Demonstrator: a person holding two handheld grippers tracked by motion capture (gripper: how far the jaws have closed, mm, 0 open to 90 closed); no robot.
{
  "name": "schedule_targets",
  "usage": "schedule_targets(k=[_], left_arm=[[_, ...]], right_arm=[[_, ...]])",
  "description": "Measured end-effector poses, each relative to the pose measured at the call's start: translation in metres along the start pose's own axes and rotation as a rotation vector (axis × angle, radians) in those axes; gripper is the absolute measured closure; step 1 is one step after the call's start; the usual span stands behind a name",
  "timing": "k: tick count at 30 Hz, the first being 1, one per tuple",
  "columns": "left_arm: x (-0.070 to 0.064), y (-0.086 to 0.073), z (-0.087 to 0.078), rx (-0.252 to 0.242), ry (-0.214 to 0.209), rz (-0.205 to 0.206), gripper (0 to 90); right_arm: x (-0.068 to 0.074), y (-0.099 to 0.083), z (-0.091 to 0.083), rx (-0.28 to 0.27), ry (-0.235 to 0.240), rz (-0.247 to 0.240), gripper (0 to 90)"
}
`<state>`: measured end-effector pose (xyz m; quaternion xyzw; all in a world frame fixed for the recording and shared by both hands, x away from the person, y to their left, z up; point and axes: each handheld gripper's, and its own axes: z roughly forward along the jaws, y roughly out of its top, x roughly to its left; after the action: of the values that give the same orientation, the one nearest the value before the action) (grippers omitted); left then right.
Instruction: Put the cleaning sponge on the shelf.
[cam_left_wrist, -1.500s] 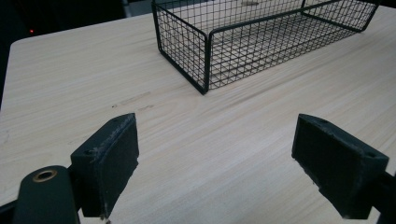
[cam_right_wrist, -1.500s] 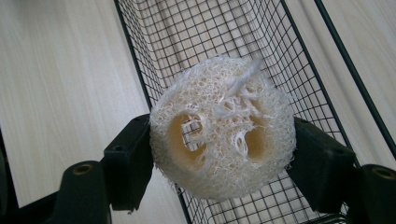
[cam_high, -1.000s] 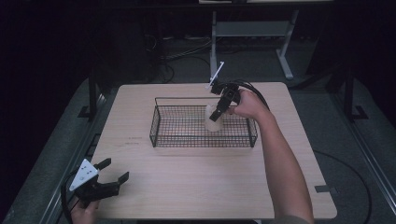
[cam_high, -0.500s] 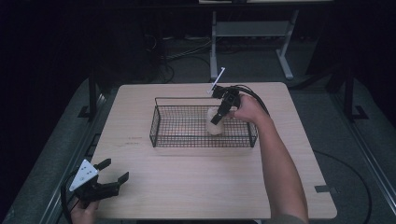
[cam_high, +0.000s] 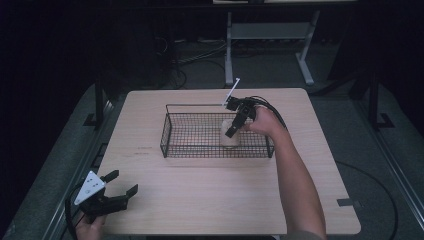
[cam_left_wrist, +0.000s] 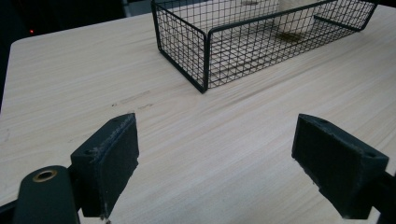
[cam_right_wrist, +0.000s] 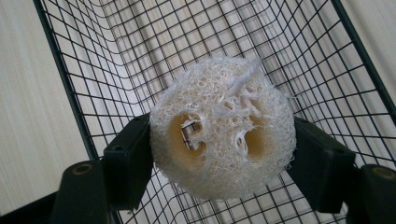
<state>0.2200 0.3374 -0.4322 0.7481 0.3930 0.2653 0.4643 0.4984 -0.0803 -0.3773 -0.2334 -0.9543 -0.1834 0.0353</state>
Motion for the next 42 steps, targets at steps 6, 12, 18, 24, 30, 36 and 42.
schedule_targets(k=[6, 12, 18, 24, 30, 36, 42], left_arm=[[0.0, 0.0, 0.0, 0.002, 0.0, 0.003, 13.9], [0.0, 0.0, 0.001, 0.005, -0.001, 0.007, 13.9], [0.0, 0.0, 0.0, 0.003, 0.001, 0.001, 13.9], [-0.001, 0.0, 0.0, 0.001, -0.001, 0.002, 14.0], [-0.001, 0.0, 0.0, 0.001, -0.003, 0.004, 13.9], [-0.001, 0.0, 0.001, 0.007, -0.007, 0.006, 13.9], [-0.002, 0.0, 0.001, 0.01, -0.007, 0.007, 13.9]], right_arm=[[-0.004, -0.007, 0.005, -0.017, 0.002, 0.022, 27.9], [-0.005, -0.009, 0.01, -0.012, 0.0, 0.025, 27.7], [-0.005, -0.008, 0.012, -0.018, -0.002, 0.021, 27.5], [-0.004, -0.008, 0.012, -0.014, -0.008, 0.027, 22.5], [-0.002, -0.009, 0.007, -0.032, -0.016, 0.042, 19.1], [0.0, -0.011, -0.008, -0.054, -0.019, 0.045, 18.2], [0.006, -0.016, -0.027, -0.07, -0.029, 0.036, 18.6]])
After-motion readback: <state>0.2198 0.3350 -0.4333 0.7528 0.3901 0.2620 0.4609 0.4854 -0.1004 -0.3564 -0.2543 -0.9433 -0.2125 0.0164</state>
